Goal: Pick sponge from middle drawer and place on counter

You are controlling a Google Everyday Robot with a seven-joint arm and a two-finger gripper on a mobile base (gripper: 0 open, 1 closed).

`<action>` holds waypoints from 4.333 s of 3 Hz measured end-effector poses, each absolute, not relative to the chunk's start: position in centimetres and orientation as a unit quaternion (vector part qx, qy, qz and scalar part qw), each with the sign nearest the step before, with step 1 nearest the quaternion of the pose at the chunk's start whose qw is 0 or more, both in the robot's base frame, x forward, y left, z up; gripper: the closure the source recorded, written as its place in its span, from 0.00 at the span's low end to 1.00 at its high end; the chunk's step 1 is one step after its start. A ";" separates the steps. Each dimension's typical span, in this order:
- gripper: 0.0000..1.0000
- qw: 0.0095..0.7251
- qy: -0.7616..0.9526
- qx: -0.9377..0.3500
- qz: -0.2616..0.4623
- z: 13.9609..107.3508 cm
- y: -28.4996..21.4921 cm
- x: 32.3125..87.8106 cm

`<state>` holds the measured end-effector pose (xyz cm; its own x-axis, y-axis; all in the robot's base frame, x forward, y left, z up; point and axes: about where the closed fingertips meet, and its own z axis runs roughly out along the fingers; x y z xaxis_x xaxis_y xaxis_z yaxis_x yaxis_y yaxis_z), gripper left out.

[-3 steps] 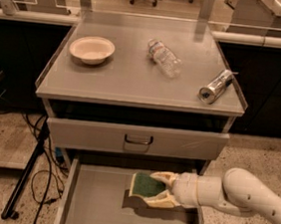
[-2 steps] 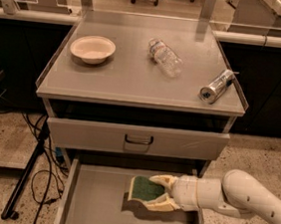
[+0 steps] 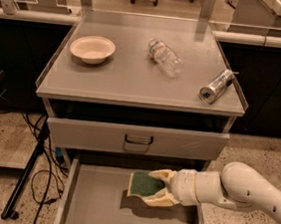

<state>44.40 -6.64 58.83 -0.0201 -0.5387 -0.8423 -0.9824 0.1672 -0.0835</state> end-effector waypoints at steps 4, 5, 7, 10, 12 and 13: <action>1.00 0.349 0.671 -0.645 0.111 73.7 -6.9 44.7; 1.00 0.346 0.661 -0.662 0.074 78.5 -6.9 45.9; 1.00 0.356 0.641 -0.680 0.028 86.0 -6.9 47.0; 1.00 0.315 0.610 -0.722 0.085 85.1 -6.0 59.7; 1.00 0.293 0.604 -0.730 0.125 83.2 -4.6 63.0; 0.91 0.293 0.604 -0.730 0.125 83.1 -4.6 63.0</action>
Offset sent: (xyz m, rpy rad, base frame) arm 0.0122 -0.0206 0.2093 -0.4602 -0.2280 -0.0885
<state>62.97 -4.64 83.15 0.2386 -0.8093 -0.5368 -0.9560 -0.0985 -0.2764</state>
